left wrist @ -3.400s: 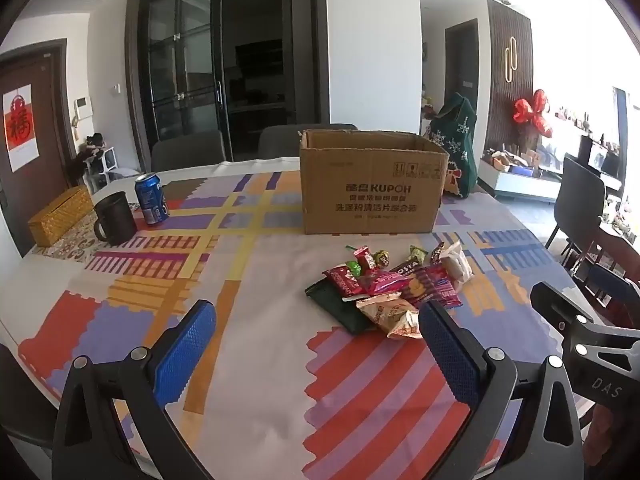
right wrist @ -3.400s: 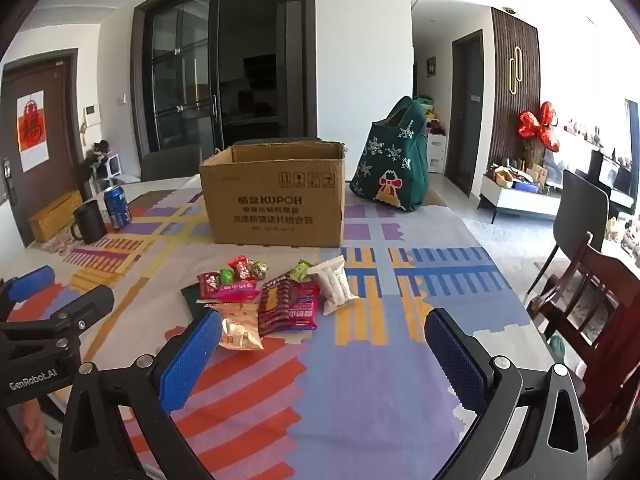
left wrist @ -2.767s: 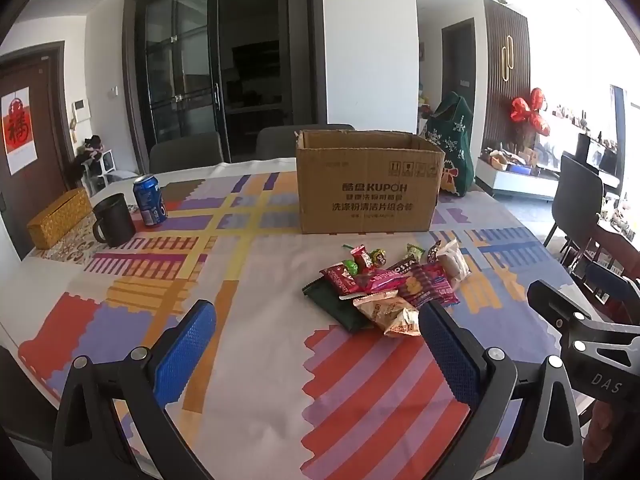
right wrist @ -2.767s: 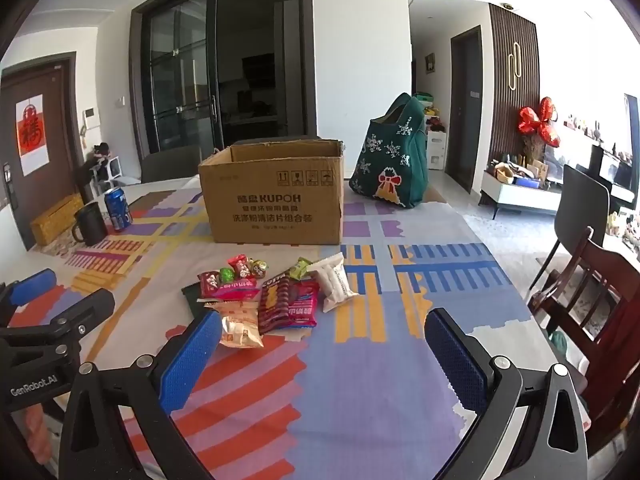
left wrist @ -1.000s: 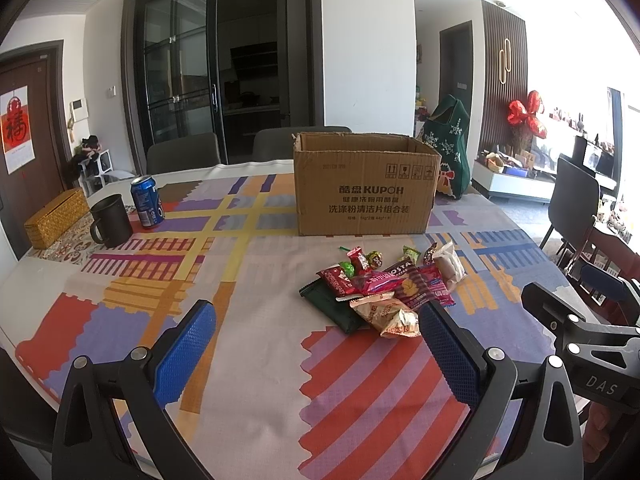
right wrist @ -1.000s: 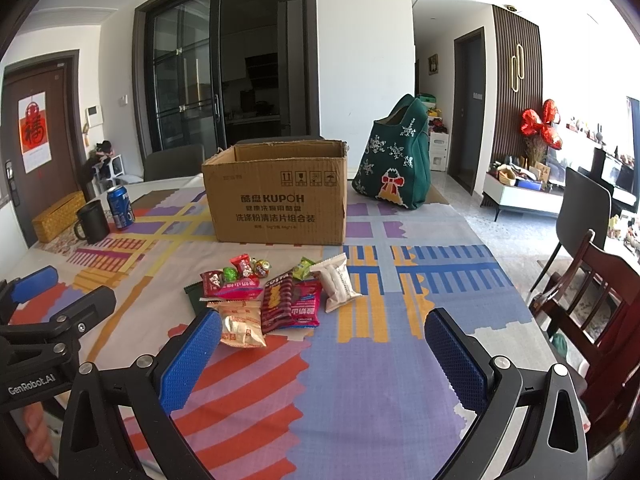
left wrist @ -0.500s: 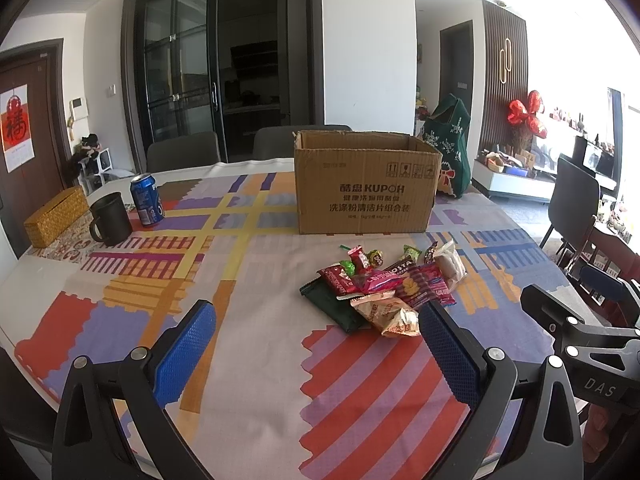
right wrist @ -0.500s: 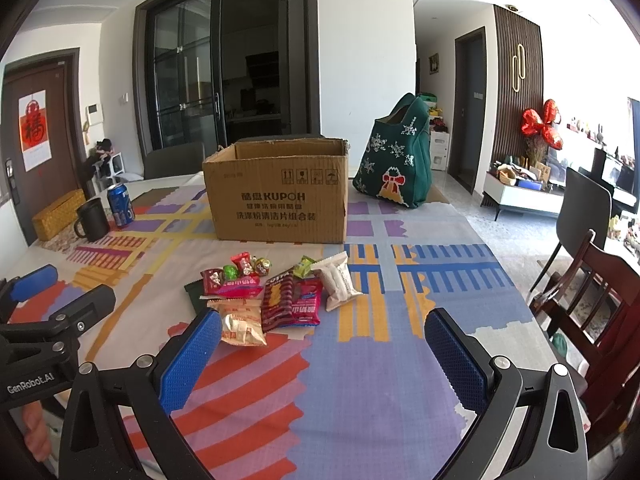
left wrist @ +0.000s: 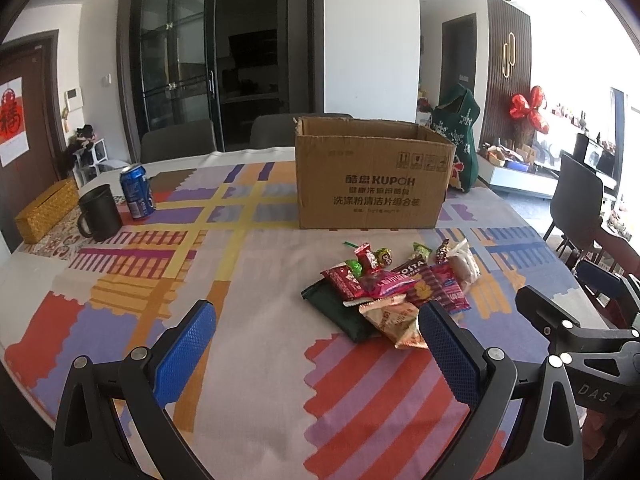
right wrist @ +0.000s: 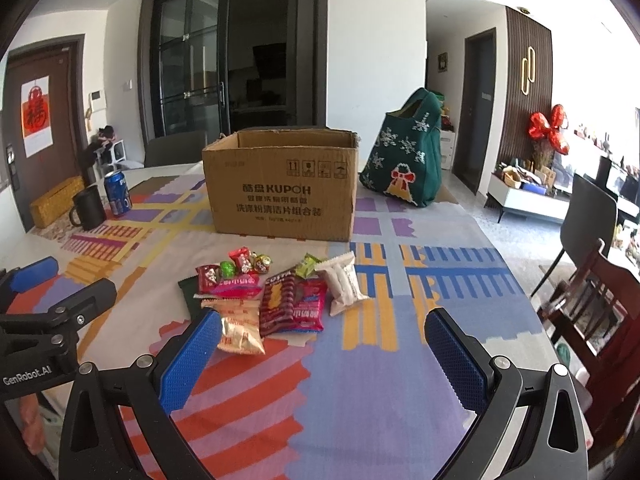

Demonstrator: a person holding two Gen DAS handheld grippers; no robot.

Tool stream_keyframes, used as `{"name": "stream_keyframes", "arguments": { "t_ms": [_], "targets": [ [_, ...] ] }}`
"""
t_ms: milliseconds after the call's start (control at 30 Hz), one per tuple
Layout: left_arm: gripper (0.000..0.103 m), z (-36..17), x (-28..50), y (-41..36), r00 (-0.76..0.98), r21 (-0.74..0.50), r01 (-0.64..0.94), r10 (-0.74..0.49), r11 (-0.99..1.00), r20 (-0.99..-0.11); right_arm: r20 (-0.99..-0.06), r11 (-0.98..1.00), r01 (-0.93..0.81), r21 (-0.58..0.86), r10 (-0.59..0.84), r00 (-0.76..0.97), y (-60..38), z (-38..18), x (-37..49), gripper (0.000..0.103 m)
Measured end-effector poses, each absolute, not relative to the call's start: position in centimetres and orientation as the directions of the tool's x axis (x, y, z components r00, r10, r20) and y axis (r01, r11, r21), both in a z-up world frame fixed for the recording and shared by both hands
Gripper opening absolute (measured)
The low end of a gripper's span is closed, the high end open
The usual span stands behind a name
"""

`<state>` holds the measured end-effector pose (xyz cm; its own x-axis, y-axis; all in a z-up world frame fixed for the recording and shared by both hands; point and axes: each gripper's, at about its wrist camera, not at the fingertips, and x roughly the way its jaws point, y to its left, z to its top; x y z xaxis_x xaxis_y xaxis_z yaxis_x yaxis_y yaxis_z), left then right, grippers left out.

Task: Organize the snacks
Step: 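Grasp the red snack packet with the left tool while the right tool grasps the brown Costa packet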

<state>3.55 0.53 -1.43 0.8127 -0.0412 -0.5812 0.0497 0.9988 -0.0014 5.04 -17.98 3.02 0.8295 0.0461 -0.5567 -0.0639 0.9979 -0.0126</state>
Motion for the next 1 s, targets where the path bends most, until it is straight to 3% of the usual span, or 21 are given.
{"name": "stream_keyframes", "arguments": {
  "t_ms": [233, 700, 1000],
  "targets": [
    [0.09, -2.0, 7.1, 0.8, 0.804, -0.01, 0.068, -0.061, 0.998, -0.592, -0.581, 0.995, -0.102, -0.007, 0.079, 0.81, -17.1, 2.0, 8.6, 0.1],
    [0.063, -6.2, 14.1, 0.6, 0.67, -0.136, 0.138, -0.194, 0.981, -0.717, -0.697, 0.977, -0.182, 0.114, 0.209, 0.686, -16.1, -1.7, 15.3, 0.062],
    [0.051, -8.4, 16.4, 0.0, 0.611, -0.176, 0.135, -0.221, 0.975, -0.76, -0.741, 0.967, -0.203, 0.154, 0.249, 0.624, -15.7, -3.8, 17.4, 0.046]
  ]
}}
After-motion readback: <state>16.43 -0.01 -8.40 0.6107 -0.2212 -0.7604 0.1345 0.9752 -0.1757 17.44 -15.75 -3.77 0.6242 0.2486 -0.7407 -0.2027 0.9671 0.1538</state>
